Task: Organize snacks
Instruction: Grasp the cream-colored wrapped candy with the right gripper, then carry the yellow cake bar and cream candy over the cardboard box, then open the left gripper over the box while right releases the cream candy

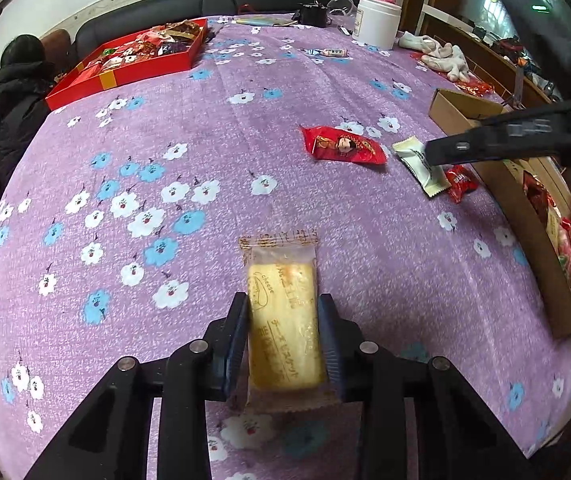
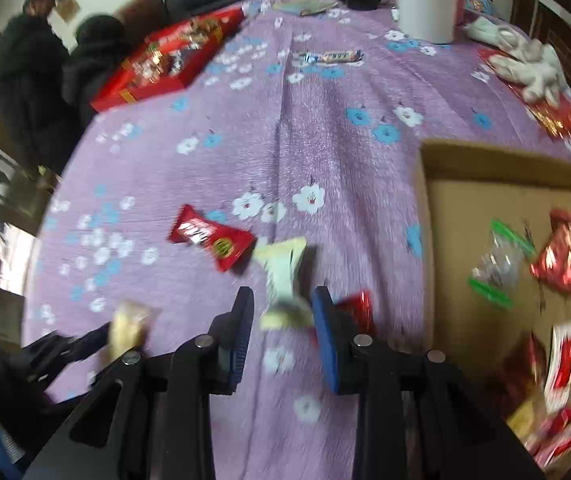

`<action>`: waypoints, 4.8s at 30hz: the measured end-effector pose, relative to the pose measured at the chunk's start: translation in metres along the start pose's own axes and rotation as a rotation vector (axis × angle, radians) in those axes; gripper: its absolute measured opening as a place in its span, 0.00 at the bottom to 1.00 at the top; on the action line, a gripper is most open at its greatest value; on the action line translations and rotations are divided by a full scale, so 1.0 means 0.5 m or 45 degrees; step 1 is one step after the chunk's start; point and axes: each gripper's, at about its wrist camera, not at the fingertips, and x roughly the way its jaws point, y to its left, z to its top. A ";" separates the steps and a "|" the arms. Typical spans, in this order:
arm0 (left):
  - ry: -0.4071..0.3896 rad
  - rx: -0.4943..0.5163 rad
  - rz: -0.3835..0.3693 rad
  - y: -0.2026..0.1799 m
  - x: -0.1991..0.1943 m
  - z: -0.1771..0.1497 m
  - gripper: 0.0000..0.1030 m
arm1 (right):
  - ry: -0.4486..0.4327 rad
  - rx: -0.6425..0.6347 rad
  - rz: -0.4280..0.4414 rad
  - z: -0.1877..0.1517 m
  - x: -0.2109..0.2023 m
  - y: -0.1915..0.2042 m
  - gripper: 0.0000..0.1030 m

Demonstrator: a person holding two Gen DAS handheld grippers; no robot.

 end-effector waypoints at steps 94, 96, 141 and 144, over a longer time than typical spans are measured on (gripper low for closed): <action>-0.120 0.461 -0.216 -0.553 0.038 0.159 0.35 | -0.134 0.387 -0.010 -0.195 -0.168 -0.416 0.17; -0.128 0.473 -0.207 -0.557 0.038 0.158 0.35 | -0.130 0.391 -0.015 -0.194 -0.165 -0.419 0.18; -0.305 0.447 -0.200 -0.481 -0.076 0.149 0.35 | -0.489 0.245 -0.152 -0.220 -0.344 -0.293 0.85; -0.307 0.413 -0.190 -0.449 -0.084 0.145 0.35 | -0.469 0.245 -0.144 -0.217 -0.336 -0.276 0.84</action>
